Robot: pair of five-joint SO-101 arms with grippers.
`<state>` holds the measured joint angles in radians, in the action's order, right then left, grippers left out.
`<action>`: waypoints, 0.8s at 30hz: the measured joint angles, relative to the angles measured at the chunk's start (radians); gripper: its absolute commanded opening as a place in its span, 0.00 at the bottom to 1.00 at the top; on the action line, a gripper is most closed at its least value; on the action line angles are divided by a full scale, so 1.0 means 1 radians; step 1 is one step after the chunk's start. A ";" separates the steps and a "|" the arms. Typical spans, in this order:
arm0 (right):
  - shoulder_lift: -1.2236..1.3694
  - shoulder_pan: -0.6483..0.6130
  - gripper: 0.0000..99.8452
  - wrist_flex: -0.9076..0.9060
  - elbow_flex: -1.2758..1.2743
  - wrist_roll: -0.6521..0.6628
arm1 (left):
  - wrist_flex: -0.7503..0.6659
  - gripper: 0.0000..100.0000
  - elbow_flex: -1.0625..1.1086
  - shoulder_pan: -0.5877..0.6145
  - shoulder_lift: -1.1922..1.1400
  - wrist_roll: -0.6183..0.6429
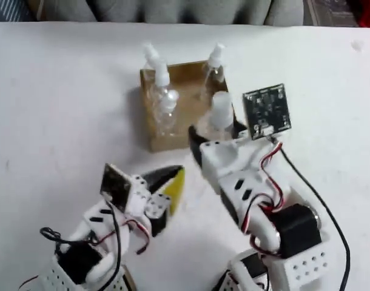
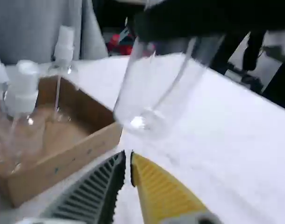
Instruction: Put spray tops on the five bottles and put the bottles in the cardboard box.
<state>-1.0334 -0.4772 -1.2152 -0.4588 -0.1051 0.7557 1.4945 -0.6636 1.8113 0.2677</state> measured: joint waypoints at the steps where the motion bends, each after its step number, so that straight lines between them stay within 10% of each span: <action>1: 0.011 0.023 0.02 0.014 0.000 0.003 | 0.041 0.02 -0.008 0.018 0.000 -0.003; 10: 0.091 0.157 0.02 0.327 -0.186 0.006 | 0.348 0.02 -0.061 0.341 0.002 -0.043; 24: 0.377 0.190 0.02 0.806 -0.354 0.068 | 0.259 0.02 0.183 0.600 0.002 -0.196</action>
<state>-0.6559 -0.2869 -0.4097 -0.8132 -0.0376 1.0150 1.6771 -0.0637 1.8128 0.0713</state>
